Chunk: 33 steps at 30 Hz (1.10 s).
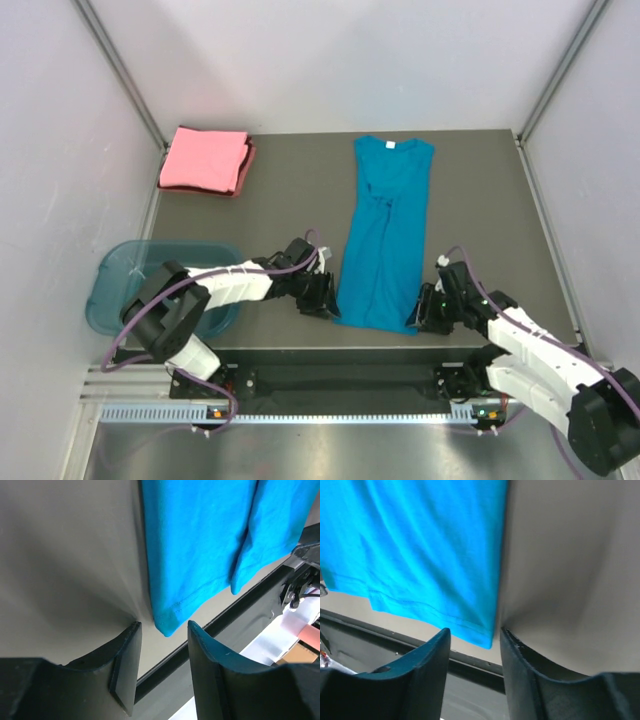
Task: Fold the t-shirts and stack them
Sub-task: Fold the tshirt
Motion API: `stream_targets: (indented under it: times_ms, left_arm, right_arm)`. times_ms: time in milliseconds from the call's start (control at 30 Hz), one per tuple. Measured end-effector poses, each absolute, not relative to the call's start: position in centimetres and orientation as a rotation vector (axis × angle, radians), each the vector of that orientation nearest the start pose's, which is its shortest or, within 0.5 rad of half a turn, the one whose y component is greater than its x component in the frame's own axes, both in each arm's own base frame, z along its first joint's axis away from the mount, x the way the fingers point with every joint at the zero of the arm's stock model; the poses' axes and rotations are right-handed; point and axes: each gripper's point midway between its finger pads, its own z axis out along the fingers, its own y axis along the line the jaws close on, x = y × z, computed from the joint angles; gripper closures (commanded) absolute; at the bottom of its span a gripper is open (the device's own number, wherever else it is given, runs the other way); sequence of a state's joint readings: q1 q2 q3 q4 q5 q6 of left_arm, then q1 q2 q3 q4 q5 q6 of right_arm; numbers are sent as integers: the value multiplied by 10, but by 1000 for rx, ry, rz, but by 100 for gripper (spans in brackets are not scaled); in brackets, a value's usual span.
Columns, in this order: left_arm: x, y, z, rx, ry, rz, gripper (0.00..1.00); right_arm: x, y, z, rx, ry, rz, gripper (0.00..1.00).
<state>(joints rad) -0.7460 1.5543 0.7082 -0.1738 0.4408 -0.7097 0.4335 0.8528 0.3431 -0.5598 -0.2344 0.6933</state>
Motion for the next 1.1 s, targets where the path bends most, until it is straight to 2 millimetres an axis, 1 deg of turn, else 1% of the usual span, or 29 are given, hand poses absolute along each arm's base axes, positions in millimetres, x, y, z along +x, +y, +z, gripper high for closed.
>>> stream_targets:
  times_ms: [67, 133, 167, 200, 267, 467, 600, 700, 867, 1100]
  left_arm:
    - [162, -285, 28, 228, 2839, -1014, 55]
    - [162, -286, 28, 227, 2836, -1018, 58]
    - [162, -286, 27, 226, 2836, -1020, 72]
    - [161, -286, 27, 217, 2838, -1024, 81]
    - [160, -287, 28, 208, 2844, -1038, 99]
    - [154, -294, 36, 182, 2844, -1089, 100]
    - [147, -298, 43, 180, 2843, -1108, 100]
    - [145, -297, 41, 166, 2859, -1082, 100]
    - [140, -296, 38, 143, 2884, -1061, 100]
    - [129, -301, 37, 153, 2904, -1049, 100]
  right_arm:
    - [131, 138, 20, 263, 2752, 663, 61]
    - [129, 140, 19, 253, 2753, 664, 74]
    - [128, 140, 17, 256, 2753, 658, 81]
    - [127, 140, 16, 260, 2755, 654, 92]
    - [125, 139, 14, 261, 2757, 641, 100]
    - [121, 130, 16, 280, 2753, 576, 100]
    - [121, 124, 26, 283, 2734, 547, 100]
    - [120, 121, 29, 285, 2723, 538, 100]
    - [116, 118, 28, 288, 2738, 521, 100]
    - [112, 116, 29, 285, 2737, 515, 100]
